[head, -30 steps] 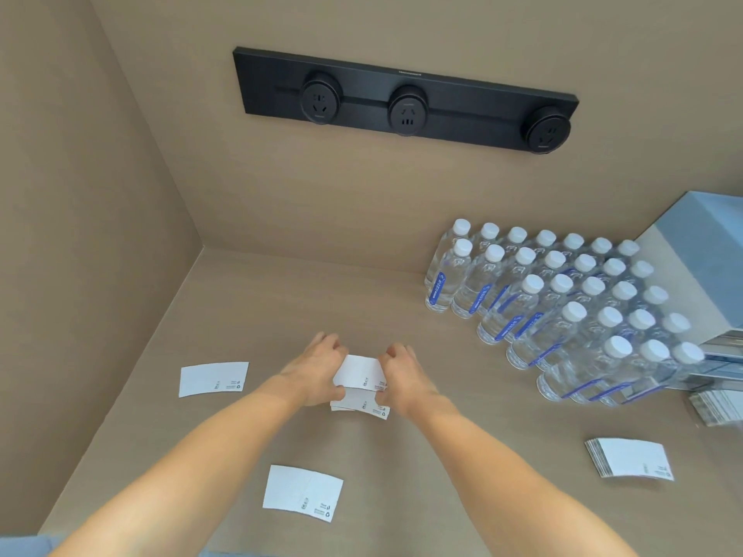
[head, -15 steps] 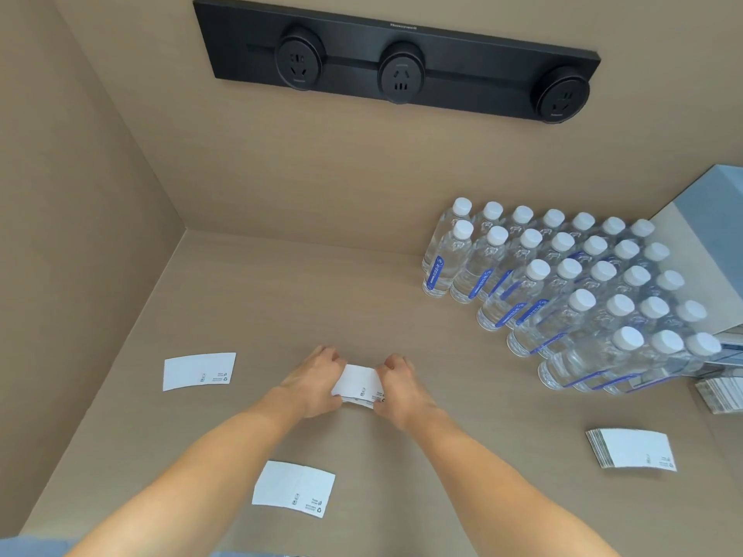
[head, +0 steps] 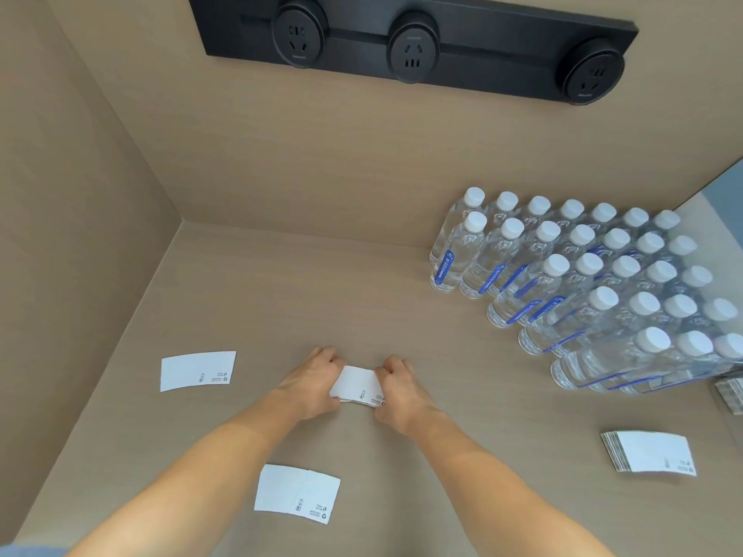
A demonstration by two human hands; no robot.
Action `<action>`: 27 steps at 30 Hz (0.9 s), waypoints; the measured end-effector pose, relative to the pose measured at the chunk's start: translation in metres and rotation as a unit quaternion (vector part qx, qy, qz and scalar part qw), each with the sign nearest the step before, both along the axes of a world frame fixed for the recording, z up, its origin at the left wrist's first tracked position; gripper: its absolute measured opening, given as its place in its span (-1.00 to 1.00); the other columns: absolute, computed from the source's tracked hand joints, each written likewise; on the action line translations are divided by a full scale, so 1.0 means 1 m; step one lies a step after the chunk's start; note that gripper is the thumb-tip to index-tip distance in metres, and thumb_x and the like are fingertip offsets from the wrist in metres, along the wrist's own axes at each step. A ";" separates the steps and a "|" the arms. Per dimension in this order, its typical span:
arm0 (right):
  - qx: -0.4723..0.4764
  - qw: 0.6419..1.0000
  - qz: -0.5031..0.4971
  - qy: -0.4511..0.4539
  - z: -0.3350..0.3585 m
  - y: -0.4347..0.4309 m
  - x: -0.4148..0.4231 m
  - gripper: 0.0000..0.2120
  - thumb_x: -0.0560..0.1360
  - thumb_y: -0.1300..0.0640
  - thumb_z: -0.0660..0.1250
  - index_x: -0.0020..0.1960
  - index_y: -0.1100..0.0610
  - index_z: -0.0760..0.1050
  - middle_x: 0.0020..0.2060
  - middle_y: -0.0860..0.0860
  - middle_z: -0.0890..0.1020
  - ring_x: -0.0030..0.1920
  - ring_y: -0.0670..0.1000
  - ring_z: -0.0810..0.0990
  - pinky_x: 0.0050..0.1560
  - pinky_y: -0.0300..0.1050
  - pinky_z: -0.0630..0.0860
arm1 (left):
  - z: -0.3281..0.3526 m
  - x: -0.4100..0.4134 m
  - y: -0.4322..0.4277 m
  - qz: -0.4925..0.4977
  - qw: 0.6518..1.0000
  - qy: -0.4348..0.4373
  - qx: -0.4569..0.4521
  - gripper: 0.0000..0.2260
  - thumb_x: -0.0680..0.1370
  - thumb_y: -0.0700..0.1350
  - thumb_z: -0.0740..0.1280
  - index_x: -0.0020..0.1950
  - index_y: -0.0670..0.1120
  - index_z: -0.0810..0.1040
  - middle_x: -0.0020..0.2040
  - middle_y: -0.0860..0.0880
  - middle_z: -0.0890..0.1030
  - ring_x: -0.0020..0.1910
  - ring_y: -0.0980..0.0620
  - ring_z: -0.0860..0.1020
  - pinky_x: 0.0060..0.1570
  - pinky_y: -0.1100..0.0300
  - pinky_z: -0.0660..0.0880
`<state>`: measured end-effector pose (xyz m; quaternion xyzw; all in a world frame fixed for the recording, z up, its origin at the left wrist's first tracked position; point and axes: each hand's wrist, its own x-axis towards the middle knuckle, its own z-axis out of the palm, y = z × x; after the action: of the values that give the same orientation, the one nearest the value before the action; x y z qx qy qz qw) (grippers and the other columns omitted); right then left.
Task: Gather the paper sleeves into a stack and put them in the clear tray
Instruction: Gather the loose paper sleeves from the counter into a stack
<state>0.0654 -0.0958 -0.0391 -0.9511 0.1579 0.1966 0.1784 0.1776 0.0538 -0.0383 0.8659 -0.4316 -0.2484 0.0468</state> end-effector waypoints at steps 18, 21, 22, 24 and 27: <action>-0.043 0.997 0.047 0.049 0.002 -0.004 0.009 -0.70 0.46 0.37 0.29 0.18 0.27 0.43 0.22 0.14 0.34 0.25 0.14 0.35 0.13 -0.03 0.51 | -0.002 -0.020 0.004 0.131 0.989 0.061 -0.008 -0.68 0.48 -0.33 0.23 0.21 -0.15 0.49 0.28 -0.07 0.37 0.31 -0.06 0.37 0.28 0.10 0.45; -0.041 0.997 0.040 0.048 0.003 -0.004 0.009 -0.68 0.46 0.39 0.27 0.20 0.26 0.44 0.23 0.14 0.34 0.27 0.14 0.33 0.16 -0.03 0.52 | -0.002 -0.020 0.005 0.150 0.986 0.068 -0.006 -0.65 0.47 -0.37 0.22 0.23 -0.16 0.46 0.29 -0.07 0.37 0.26 -0.10 0.44 0.27 0.06 0.46; -0.039 0.997 0.034 0.048 0.003 -0.003 0.008 -0.67 0.46 0.39 0.26 0.21 0.25 0.43 0.23 0.14 0.33 0.28 0.14 0.32 0.16 -0.03 0.52 | -0.001 -0.020 0.005 0.153 0.986 0.066 -0.002 -0.66 0.47 -0.37 0.20 0.22 -0.16 0.45 0.28 -0.07 0.38 0.23 -0.11 0.46 0.25 0.05 0.47; -0.038 0.998 0.031 0.047 0.002 -0.002 0.008 -0.65 0.46 0.39 0.27 0.23 0.24 0.43 0.23 0.13 0.33 0.28 0.14 0.32 0.16 -0.02 0.52 | -0.001 -0.021 0.004 0.158 0.986 0.062 0.003 -0.70 0.48 -0.36 0.18 0.18 -0.17 0.46 0.26 -0.09 0.41 0.20 -0.13 0.48 0.23 0.02 0.49; -0.037 0.998 0.033 0.040 0.001 -0.003 0.007 -0.60 0.45 0.40 0.28 0.27 0.24 0.39 0.23 0.14 0.34 0.28 0.15 0.32 0.18 -0.02 0.51 | 0.002 -0.024 0.001 0.162 0.986 0.049 0.003 -0.68 0.50 -0.36 0.20 0.24 -0.20 0.45 0.29 -0.11 0.37 0.25 -0.11 0.45 0.26 0.02 0.48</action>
<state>0.0721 -0.0990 -0.0378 -0.9530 0.1404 0.2347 0.1301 0.1533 0.0549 -0.0361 0.9113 -0.2819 -0.2811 0.1051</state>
